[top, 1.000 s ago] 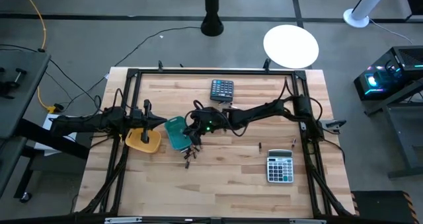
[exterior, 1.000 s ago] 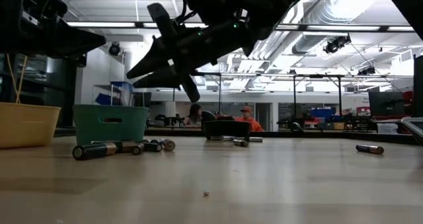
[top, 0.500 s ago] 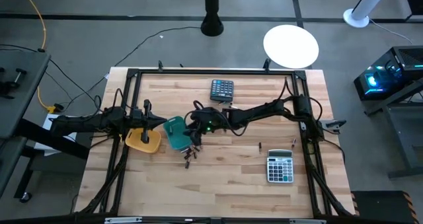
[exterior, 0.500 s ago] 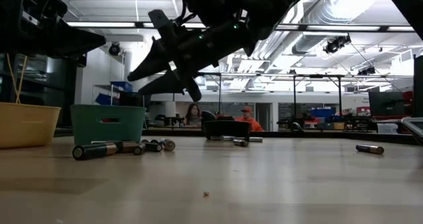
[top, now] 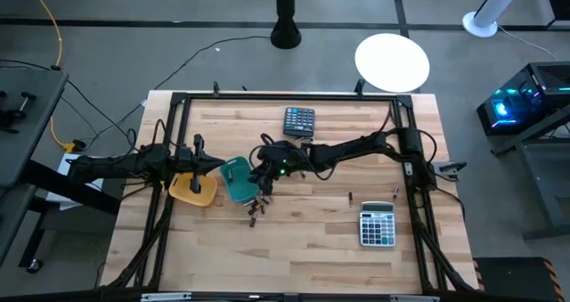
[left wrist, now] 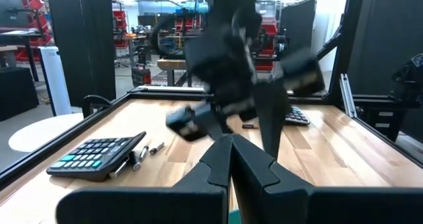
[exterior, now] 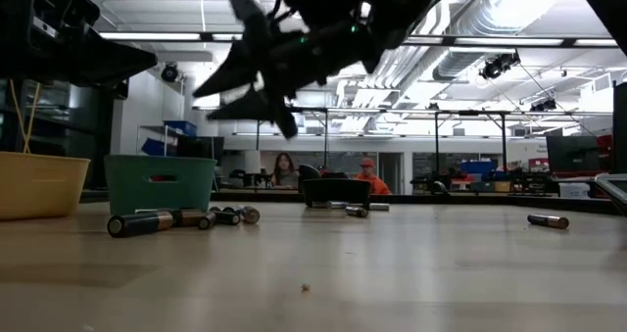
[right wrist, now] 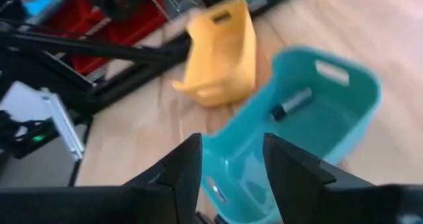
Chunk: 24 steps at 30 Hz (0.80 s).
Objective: Sort batteries
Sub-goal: Move the green bin to the middle right of the table
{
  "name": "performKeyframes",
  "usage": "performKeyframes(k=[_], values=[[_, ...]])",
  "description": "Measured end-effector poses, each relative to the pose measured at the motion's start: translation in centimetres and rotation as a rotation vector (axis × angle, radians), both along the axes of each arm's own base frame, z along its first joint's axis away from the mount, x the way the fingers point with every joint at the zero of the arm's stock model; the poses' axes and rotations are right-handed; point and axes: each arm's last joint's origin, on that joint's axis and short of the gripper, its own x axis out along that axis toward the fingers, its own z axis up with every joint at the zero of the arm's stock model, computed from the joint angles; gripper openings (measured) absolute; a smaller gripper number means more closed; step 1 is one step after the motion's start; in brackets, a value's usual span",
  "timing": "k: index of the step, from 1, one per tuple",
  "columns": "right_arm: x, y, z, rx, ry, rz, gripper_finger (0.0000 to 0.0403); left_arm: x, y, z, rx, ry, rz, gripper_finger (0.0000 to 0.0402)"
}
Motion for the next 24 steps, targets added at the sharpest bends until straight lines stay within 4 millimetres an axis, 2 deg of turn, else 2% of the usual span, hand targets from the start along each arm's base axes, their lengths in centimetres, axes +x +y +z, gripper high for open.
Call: performKeyframes(k=[3, 6, 9, 12, 14, 20, 24], values=[[-0.5, -0.1, 0.3, -0.085, 0.048, -0.006, 0.0154, 0.0, 0.0, 0.0, 0.000, 0.000, 0.000, 0.0000], [-1.1, 0.0, -1.7, -0.168, 0.198, -0.017, 0.0154, 0.0, 0.0, 0.0, 0.000, 0.000, 0.000, 0.0000], [-2.0, 0.2, -4.1, -0.139, 0.302, -0.013, 0.0154, 0.0, 0.0, 0.0, 0.000, 0.000, 0.000, 0.0000], [-2.5, 0.3, -4.9, -0.068, 0.320, -0.004, 0.0154, 0.0, 0.0, 0.0, 0.000, 0.001, 0.001, 0.0000], [-2.6, 0.4, -4.2, -0.054, 0.308, 0.005, 0.0154, 0.0, 0.0, 0.0, 0.000, 0.001, 0.001, 0.0000], [-3.0, 0.6, -0.1, -0.061, 0.187, -0.039, 0.0154, 0.0, 0.0, 0.0, 0.000, 0.001, 0.001, 0.0000], [-2.2, 1.1, -0.1, -0.009, 0.177, -0.073, 0.0154, 0.0, 0.0, 0.0, 0.000, 0.001, 0.001, 0.0000]])
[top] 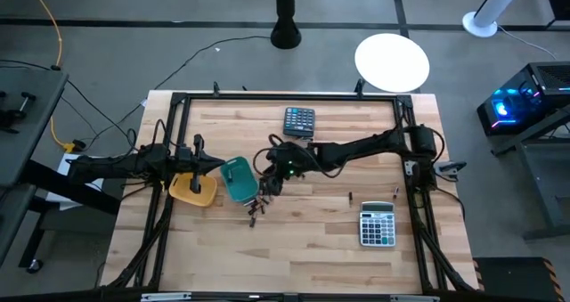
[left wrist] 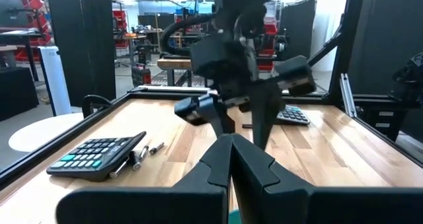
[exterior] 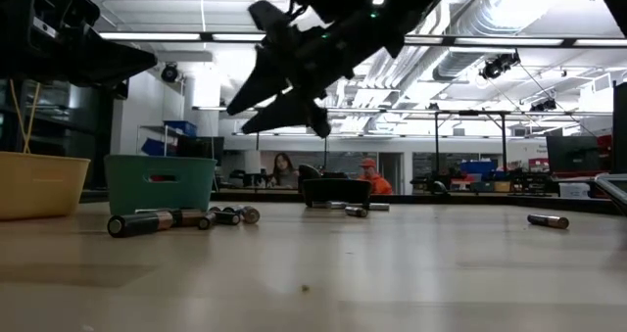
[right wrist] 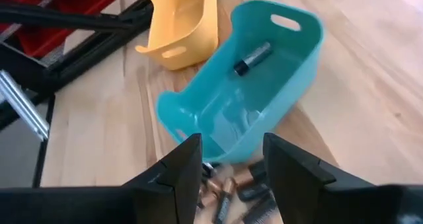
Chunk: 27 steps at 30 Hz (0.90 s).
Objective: Sort batteries
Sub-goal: Move the green bin to the middle right of the table
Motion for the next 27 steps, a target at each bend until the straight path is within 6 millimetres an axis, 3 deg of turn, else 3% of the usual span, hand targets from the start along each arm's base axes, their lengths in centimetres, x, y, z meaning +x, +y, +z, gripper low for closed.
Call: performKeyframes(k=[6, 11, 14, 18, 23, 27], values=[[4.7, 0.6, -0.4, -0.021, 0.006, -0.019, 0.0153, 0.0, 0.0, 0.0, 0.000, 0.002, 0.000, 0.0000], [7.5, 0.1, 0.0, -0.189, 0.229, -0.088, 0.0153, 0.0, 0.0, 0.0, 0.000, 0.003, 0.000, 0.0000], [8.2, -0.3, -0.4, -0.285, 0.363, -0.092, 0.0153, 0.0, 0.0, 0.0, 0.000, 0.003, 0.000, 0.0000], [9.0, -0.2, -0.2, -0.310, 0.388, -0.079, 0.0153, 0.0, 0.0, 0.0, 0.000, 0.003, 0.000, 0.0000], [9.0, -0.1, -2.6, -0.290, 0.467, -0.045, 0.0150, 0.0, 0.0, 0.0, 0.000, 0.002, 0.000, 0.0000], [8.1, -1.1, -3.5, -0.293, 0.552, -0.052, 0.0096, 0.0, 0.0, 0.0, 0.000, 0.003, 0.000, 0.0000]])
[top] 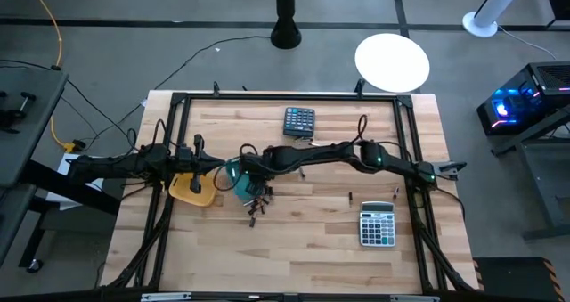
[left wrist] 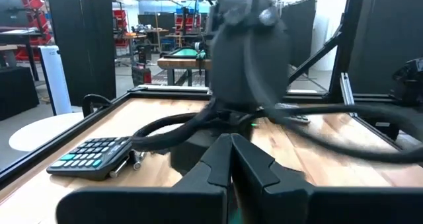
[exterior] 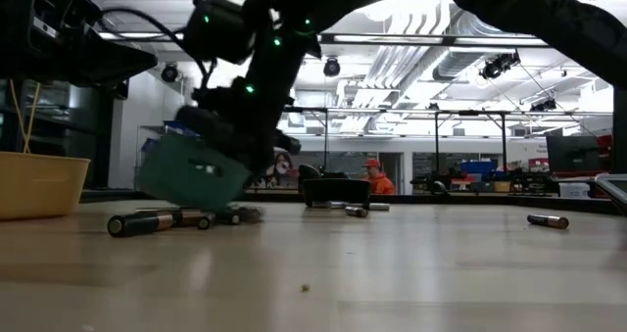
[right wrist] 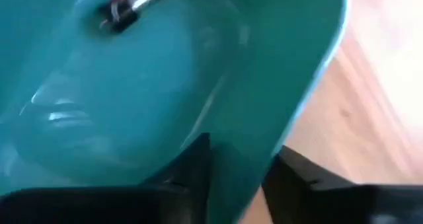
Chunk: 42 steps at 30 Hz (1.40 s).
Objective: Sort batteries
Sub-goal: Move the green bin to the middle right of the table
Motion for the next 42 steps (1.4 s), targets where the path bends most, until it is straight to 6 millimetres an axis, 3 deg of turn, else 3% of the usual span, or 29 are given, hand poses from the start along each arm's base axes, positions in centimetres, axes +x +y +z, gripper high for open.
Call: performKeyframes(k=[2, 4, 12, 16, 19, 22, 29, 33, 37, 42], values=[[-0.4, -0.7, 0.4, -0.041, 0.027, -0.005, 0.0039, 0.0, 0.0, 0.0, 0.000, 0.000, 0.000, 0.0000], [-0.8, -1.7, 1.0, -0.068, 0.045, -0.006, 0.0013, 0.0, 0.0, 0.0, 0.000, 0.000, 0.000, 0.0000], [-3.1, -6.8, 4.8, -0.178, 0.105, -0.096, 0.0002, 0.0, 0.0, 0.0, 0.000, 0.000, 0.000, 0.0000], [-4.9, -8.1, 6.7, -0.197, 0.160, -0.102, 0.0001, 0.0, 0.0, 0.0, 0.000, 0.000, 0.000, 0.0000], [-7.1, -7.8, 7.8, -0.208, 0.213, -0.090, 0.0001, 0.0, 0.0, 0.0, 0.000, 0.000, 0.000, 0.0000], [-10.5, -6.9, 7.4, -0.187, 0.260, -0.113, 0.0001, 0.0, 0.0, 0.0, 0.000, 0.000, 0.000, 0.0000], [-22.8, -3.2, 6.9, -0.043, 0.109, -0.428, 0.0000, 0.0, 0.0, 0.0, 0.000, 0.000, 0.000, 0.0000], [-28.0, -2.0, 5.6, 0.033, 0.015, -0.648, 0.0000, 0.0, 0.0, 0.0, 0.000, 0.000, 0.000, 0.0000], [-30.9, -1.5, 3.3, 0.086, -0.035, -0.824, 0.0000, 0.0, 0.0, 0.0, 0.000, 0.000, 0.000, 0.0000], [-31.4, -1.1, 1.3, 0.200, -0.139, -0.882, 0.0000, 0.0, 0.0, 0.0, 0.000, 0.000, 0.000, 0.0000]])
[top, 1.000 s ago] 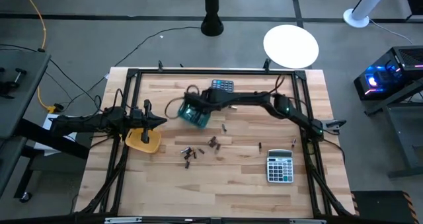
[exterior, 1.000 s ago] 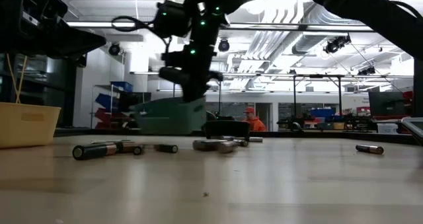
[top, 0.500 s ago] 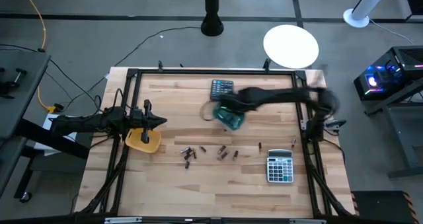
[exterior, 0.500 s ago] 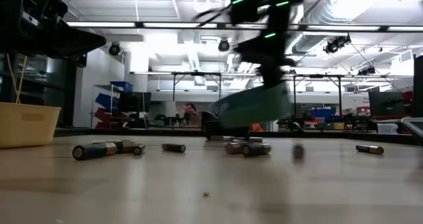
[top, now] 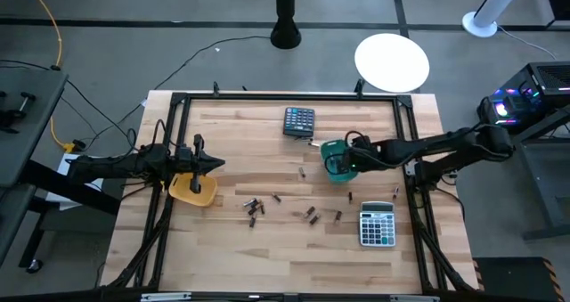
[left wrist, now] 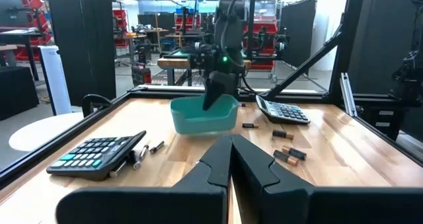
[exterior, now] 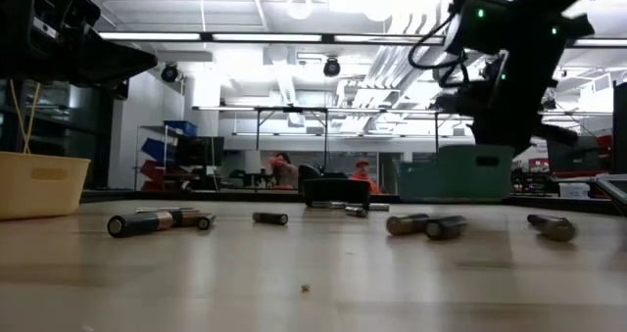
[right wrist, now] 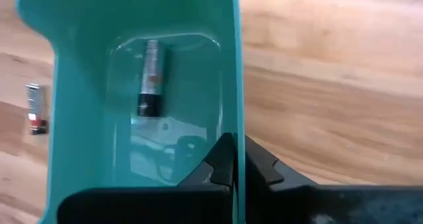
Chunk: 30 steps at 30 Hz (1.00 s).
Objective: Sort batteries
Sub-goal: Move the green bin to the middle right of the table, then put the silver battery into the green bin
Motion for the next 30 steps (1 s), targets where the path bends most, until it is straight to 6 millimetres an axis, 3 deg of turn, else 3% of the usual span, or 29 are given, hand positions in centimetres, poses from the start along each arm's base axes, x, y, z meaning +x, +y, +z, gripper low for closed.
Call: performKeyframes(k=[6, 13, 17, 22, 26, 30], values=[[0.0, 0.0, -0.2, 0.004, 0.000, 0.039, 0.0011, 0.0, 0.0, 0.0, 0.000, 0.000, 0.000, 0.0000], [0.5, 0.1, 0.6, 0.012, 0.003, 0.109, 0.0086, 0.0, 0.0, 0.0, 0.000, 0.000, 0.000, 0.0000], [0.4, 0.0, 1.7, -0.018, 0.076, 0.152, 0.0131, 0.0, 0.0, 0.0, 0.000, 0.000, 0.000, 0.0000], [0.7, -0.2, 4.9, -0.102, 0.172, 0.223, 0.0156, 0.0, 0.0, 0.0, 0.000, 0.000, 0.000, 0.0000], [-0.8, 0.0, 6.5, -0.037, 0.345, 0.208, 0.0156, 0.0, 0.0, 0.0, 0.000, 0.000, 0.000, 0.0000], [-2.8, 0.8, 5.7, 0.054, 0.502, 0.147, 0.0154, 0.0, 0.0, 0.0, 0.000, 0.000, 0.000, 0.0000]])
